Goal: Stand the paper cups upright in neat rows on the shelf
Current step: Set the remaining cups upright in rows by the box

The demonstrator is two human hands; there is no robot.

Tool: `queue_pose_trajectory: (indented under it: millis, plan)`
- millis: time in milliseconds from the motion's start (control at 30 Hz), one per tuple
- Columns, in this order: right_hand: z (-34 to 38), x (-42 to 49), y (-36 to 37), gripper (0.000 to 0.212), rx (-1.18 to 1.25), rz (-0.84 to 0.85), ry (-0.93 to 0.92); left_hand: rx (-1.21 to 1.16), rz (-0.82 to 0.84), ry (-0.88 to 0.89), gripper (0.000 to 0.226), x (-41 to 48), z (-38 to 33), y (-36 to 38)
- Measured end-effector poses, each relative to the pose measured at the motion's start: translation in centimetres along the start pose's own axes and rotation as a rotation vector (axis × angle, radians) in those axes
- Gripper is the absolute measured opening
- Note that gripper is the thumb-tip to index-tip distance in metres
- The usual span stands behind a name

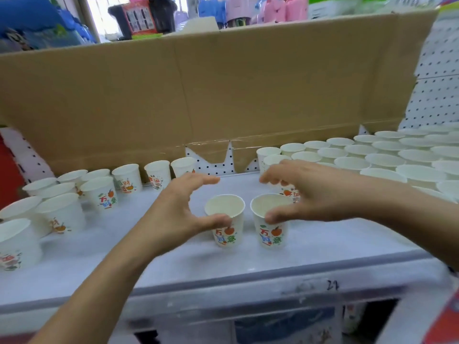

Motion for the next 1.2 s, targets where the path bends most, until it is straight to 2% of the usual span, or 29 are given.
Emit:
queue_pose_trajectory:
  millis: [67,133,300,633,1200]
  plan:
    - [-0.3,0.9,0.9,0.081,0.046,0.043,0.026,-0.058,0.107,-0.109,0.082,0.4,1.1,0.9]
    - [-0.3,1.6,1.6,0.082,0.03,0.069,0.025,-0.1,0.136,-0.146,0.081,0.7,1.2,1.6]
    - [-2.1,0.3,1.3,0.082,-0.023,0.064,0.023,-0.099,0.079,-0.148,0.076,0.5,0.3,3.0]
    - [-10.5,-4.0,-1.6,0.088,0.018,0.048,0.209,-0.104,-0.019,-0.089,0.075,2.7,-6.3,9.4]
    - [-13.0,-4.3,-2.3,0.08,0.049,0.012,0.218,-0.045,-0.08,-0.213,0.087,4.9,-7.2,11.7]
Point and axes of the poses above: each hand's wrist, its own x-axis towards the middle knuckle, its own y-axis out of the palm, z = x × y, the point moved 10 cm from there along x, towards the middle knuckle, and after that the axes turned 2 degrees about -z, right-handed, at the moved point
